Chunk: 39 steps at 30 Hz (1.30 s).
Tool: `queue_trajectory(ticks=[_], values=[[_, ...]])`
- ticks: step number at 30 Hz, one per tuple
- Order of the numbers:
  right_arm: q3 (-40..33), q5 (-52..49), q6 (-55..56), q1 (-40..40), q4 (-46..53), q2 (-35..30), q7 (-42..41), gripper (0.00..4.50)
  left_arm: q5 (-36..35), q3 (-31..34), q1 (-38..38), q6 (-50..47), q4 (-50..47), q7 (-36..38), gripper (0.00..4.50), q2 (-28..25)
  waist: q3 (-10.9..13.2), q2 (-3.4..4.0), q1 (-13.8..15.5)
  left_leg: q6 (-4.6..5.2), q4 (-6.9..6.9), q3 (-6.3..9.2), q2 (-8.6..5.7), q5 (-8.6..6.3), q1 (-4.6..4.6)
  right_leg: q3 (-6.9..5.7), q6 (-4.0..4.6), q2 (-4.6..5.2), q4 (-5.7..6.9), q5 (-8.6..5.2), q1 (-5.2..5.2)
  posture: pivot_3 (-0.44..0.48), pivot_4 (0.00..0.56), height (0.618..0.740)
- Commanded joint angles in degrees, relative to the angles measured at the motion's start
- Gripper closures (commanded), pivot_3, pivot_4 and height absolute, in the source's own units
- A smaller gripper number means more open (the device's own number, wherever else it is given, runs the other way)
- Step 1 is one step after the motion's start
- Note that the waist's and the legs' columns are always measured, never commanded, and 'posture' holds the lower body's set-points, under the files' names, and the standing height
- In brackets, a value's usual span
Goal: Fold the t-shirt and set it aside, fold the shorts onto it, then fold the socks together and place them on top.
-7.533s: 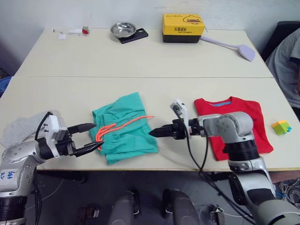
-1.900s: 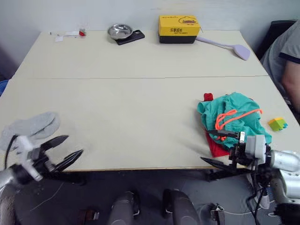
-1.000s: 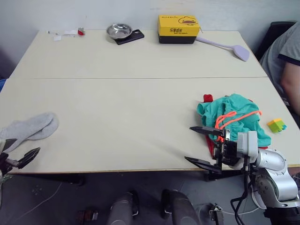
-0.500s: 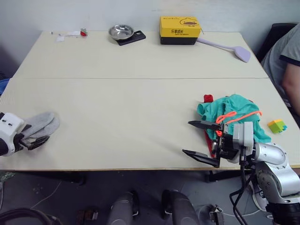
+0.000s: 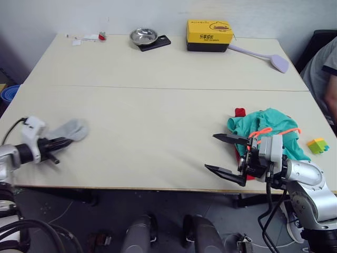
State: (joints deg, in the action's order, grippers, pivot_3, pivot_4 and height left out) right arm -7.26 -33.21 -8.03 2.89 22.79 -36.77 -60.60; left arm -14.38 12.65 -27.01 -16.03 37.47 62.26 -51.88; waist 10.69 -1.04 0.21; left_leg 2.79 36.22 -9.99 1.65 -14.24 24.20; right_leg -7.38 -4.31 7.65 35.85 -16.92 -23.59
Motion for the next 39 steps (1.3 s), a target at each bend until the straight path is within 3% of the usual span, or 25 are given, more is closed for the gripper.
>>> queue_trajectory(ticks=[1,3,6,14,19,22,27,31,34,39], values=[[-3.6,-0.5,0.5,-1.8,2.7,-1.8,0.6,0.0,-8.5,-2.9,2.6,-13.6,-24.8,2.1,4.49,2.2,0.0,-0.14,-0.1,0.04,0.02,0.0,-0.01,-0.02,0.06,0.02,-0.05,0.01,-0.03,0.03,0.01,0.0,0.15,0.74],[-4.4,-0.7,0.6,-2.8,2.7,-2.2,0.7,0.0,-10.9,-5.0,3.7,-18.7,-35.1,-0.5,4.49,5.4,0.0,-0.15,-0.3,0.08,0.05,0.0,-0.03,-0.05,0.06,0.05,-0.07,0.02,-0.08,0.04,0.07,0.0,0.15,0.74],[-4.8,-0.8,0.7,-3.4,2.6,-2.2,0.7,0.0,-11.1,-8.5,4.2,-20.6,-41.9,-3.3,4.49,9.6,0.0,-0.15,-0.4,0.13,0.07,-0.02,-0.05,-0.01,0.0,0.07,-0.1,-0.03,-0.06,0.03,0.14,0.0,0.15,0.74],[-5.0,0.1,1.6,-6.9,3.4,-2.1,0.9,0.0,-0.7,-23.0,-0.6,-12.7,-37.4,-11.4,4.49,24.5,0.0,-0.14,-0.1,0.37,0.15,-0.01,0.08,0.36,-0.07,0.01,-0.13,-0.23,0.12,-0.04,0.14,0.0,0.15,0.74],[-4.9,1.9,3.2,-8.7,3.2,-2.1,0.8,0.0,-1.7,-22.6,-1.4,-12.9,-35.6,-13.4,4.49,29.1,0.0,-0.14,-0.1,0.5,0.2,0.0,0.06,0.31,-0.02,0.01,-0.14,-0.17,0.06,-0.04,0.15,0.0,0.15,0.74],[-4.4,3.7,5.4,-9.3,2.4,-2.4,-0.1,0.0,-0.3,-23.2,-1.0,-10.2,-35.6,-12.8,3.75,28.8,0.0,-0.14,-0.2,0.51,0.22,0.0,0.07,0.31,-0.03,0.0,-0.14,-0.19,0.08,-0.04,0.15,0.0,0.15,0.74],[-3.4,4.5,5.5,-9.1,1.4,-1.5,0.6,0.0,-4.4,-20.4,0.0,-9.9,-38.3,-8.6,2.14,26.8,0.0,-0.14,-0.2,0.5,0.22,0.0,0.07,0.31,-0.04,-0.01,-0.14,-0.18,0.08,-0.04,0.16,0.0,0.15,0.74],[-2.1,3.2,2.2,-8.0,1.8,-0.9,2.4,0.0,-13.3,-14.0,1.1,-11.7,-41.3,0.0,0.85,22.2,0.0,-0.14,-0.4,0.48,0.22,0.02,0.1,0.32,-0.03,-0.01,-0.13,-0.18,0.09,-0.04,0.14,0.0,0.15,0.74],[-1.1,0.5,-6.4,-5.5,3.9,-0.8,7.6,0.0,-15.6,-9.1,0.0,-12.1,-38.4,2.9,0.85,17.0,0.0,-0.13,-0.5,0.42,0.21,0.03,0.11,0.34,-0.05,-0.01,-0.12,-0.18,0.1,-0.04,0.15,0.0,0.15,0.74],[5.2,1.6,-23.5,1.4,5.6,-0.9,17.9,0.0,-9.2,-8.2,-2.1,-6.7,-27.5,2.7,0.85,9.8,0.0,-0.12,-0.4,0.15,0.21,0.08,0.09,0.2,-0.06,-0.01,-0.08,-0.13,0.1,-0.06,0.1,0.0,0.15,0.74]])
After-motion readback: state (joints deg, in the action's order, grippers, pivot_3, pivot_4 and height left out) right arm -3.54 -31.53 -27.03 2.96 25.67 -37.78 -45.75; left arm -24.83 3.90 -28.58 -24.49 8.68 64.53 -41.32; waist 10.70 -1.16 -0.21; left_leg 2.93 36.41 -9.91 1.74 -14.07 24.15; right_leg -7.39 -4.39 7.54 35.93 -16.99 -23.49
